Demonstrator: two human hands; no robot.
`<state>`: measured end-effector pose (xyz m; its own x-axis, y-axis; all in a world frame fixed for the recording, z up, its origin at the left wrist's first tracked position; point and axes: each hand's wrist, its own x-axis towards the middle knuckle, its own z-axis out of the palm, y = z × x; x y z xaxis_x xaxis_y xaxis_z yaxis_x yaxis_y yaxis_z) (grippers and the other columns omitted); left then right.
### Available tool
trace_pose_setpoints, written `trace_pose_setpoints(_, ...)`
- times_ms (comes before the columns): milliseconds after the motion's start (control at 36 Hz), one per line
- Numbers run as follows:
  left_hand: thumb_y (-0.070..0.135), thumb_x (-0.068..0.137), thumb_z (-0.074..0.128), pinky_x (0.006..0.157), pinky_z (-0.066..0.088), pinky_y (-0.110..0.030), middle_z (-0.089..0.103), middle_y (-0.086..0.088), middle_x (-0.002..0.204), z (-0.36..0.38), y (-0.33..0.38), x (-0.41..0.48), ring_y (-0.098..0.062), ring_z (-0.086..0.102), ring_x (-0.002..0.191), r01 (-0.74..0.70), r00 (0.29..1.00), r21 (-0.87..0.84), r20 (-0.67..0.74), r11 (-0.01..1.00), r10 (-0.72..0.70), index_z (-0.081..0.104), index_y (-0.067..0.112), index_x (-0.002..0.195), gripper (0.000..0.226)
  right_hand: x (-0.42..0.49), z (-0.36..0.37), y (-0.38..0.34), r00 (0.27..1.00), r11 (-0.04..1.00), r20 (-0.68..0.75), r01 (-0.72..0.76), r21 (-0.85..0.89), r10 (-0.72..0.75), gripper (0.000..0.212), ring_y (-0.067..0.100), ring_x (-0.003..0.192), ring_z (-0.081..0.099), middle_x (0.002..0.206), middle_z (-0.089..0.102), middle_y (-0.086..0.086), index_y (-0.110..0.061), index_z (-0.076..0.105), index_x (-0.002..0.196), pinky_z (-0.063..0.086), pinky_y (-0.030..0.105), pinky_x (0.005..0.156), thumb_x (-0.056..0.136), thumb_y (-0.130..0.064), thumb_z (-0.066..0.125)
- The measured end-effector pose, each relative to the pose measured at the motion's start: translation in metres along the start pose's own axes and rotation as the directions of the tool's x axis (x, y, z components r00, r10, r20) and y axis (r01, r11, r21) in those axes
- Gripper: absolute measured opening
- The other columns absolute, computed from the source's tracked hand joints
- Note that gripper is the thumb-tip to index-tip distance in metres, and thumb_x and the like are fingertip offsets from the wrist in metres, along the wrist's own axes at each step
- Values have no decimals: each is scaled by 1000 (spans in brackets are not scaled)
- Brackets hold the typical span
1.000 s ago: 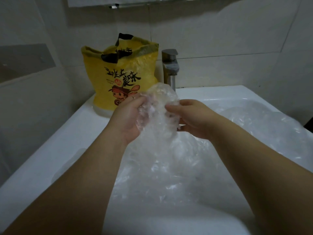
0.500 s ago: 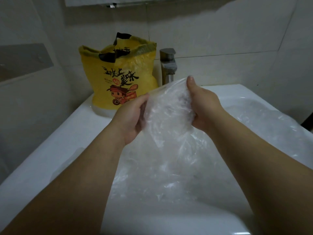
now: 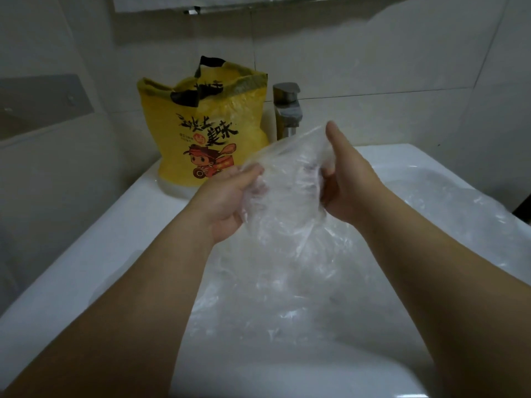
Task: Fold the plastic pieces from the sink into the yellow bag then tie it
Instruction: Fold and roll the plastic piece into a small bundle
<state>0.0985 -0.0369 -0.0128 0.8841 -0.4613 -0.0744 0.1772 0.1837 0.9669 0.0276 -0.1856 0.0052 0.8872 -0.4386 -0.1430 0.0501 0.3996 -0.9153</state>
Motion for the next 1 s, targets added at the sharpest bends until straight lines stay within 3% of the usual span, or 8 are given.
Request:
trace_pose_setpoints(83,15,97,55,52,51,-22,62,7,75,-3,-1,1,-4,64,60,-22,999,-37,33,999,23,60,21,87,12,-3,0,-2,996,996,90,-35,86,27,70,38,111,63,108,69,18,-11,43,137,53,46,91,88,-59,53)
trace_pose_setpoints(194,12,98,52,48,50,-20,66,7,70,-6,-2,2,-5,65,58,-25,999,-55,32,998,27,61,20,88,16,-3,1,0,991,998,127,-36,-53,43,67,30,96,69,101,71,13,-10,46,134,54,41,80,90,-60,48)
trace_pose_setpoints(306,15,100,51,53,45,-24,62,6,77,-10,0,6,-8,61,67,-51,998,-53,-31,997,50,61,19,99,11,3,-2,6,991,947,123,-10,-320,52,62,33,111,57,122,59,13,-20,39,134,43,47,99,88,-60,51)
trace_pose_setpoints(389,15,99,52,48,47,-18,66,7,69,-11,-1,8,-8,62,61,-68,997,-36,-49,997,66,63,18,100,12,5,0,16,988,879,141,10,-477,65,69,33,114,57,128,56,14,-8,41,139,42,49,103,86,-44,65)
trace_pose_setpoints(528,21,98,54,46,48,-16,72,5,72,-11,0,5,-6,67,58,-68,998,-108,-4,992,68,66,14,110,18,7,1,14,989,950,47,151,-273,-144,55,28,96,66,114,60,16,-7,39,138,52,46,93,89,-11,66)
trace_pose_setpoints(750,27,97,57,60,53,-18,71,1,113,-21,5,3,-7,70,87,-88,988,-188,-139,978,62,62,20,124,29,-4,-3,16,982,920,97,188,-343,-165,29,24,80,58,102,60,17,-17,42,122,53,38,79,96,-10,53)
trace_pose_setpoints(861,34,93,63,105,45,-37,65,-2,128,-27,6,1,-17,62,117,-167,977,-173,-162,971,140,59,20,130,40,-13,0,16,972,967,205,155,-200,-114,30,28,78,55,95,58,16,-12,43,123,56,37,73,97,-20,55)
trace_pose_setpoints(1000,25,84,68,92,54,-48,66,-14,123,-17,0,-9,-30,64,111,-197,979,-142,-80,970,187,57,12,131,49,-21,2,16,934,976,358,94,-195,-19,47,24,83,69,102,66,10,-5,54,122,57,39,81,82,-28,66)
